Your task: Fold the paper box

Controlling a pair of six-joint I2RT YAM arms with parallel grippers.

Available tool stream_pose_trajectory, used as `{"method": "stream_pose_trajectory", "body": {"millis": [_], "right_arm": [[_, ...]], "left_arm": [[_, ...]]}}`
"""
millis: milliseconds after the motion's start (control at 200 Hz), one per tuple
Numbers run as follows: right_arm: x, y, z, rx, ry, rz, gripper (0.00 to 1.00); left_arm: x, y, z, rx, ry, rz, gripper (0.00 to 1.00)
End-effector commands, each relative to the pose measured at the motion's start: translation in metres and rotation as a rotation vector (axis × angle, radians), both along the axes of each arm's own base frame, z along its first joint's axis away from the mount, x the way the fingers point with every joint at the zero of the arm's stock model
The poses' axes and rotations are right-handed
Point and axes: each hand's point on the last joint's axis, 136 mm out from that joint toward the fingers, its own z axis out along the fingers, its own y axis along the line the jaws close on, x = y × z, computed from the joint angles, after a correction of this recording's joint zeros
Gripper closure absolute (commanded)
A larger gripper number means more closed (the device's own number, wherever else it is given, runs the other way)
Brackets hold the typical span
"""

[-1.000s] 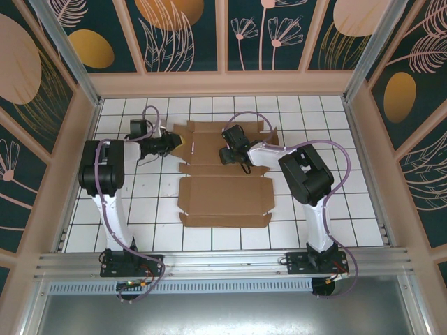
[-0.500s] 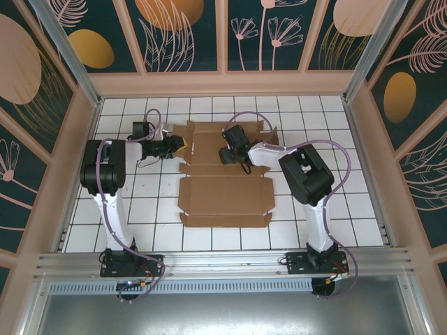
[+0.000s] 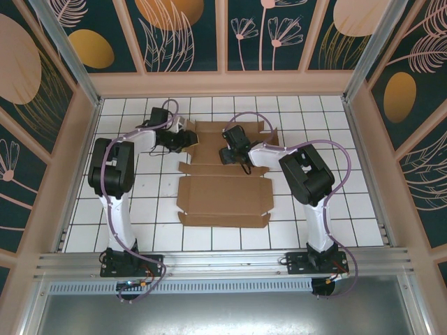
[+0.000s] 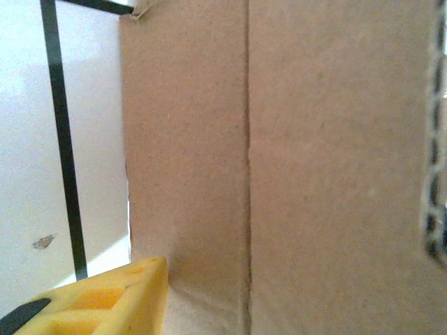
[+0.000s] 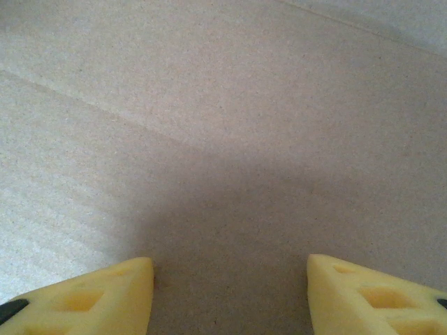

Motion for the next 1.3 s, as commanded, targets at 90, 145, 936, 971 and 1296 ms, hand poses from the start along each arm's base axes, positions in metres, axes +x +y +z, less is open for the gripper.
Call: {"method": "stream_pose_trajectory", "body": {"millis": [90, 145, 936, 971, 1296], "right_arm": [[-0.056, -0.032, -0.064, -0.132, 0.249, 0.002, 0.42], [-0.056, -0.033, -0.064, -0.131, 0.25, -0.002, 0.42], [-0.055, -0.038, -0.06, -0.143, 0.237, -0.002, 0.41], [-0.056, -0.038, -0.059, -0.142, 0.235, -0.002, 0.41], [-0.055, -0.038, -0.06, -0.135, 0.235, -0.003, 0.41]], "left_arm": [[0.0, -0.02, -0.001, 0.264, -0.008, -0.007, 0.55], [0.002, -0.026, 0.001, 0.324, -0.018, -0.004, 0.55], [0.021, -0.044, 0.04, 0.838, -0.187, -0.035, 0.7], [0.022, -0.035, 0.045, 0.836, -0.189, -0.021, 0.73], [0.027, 0.029, 0.055, 0.823, -0.165, 0.063, 0.94]]}}
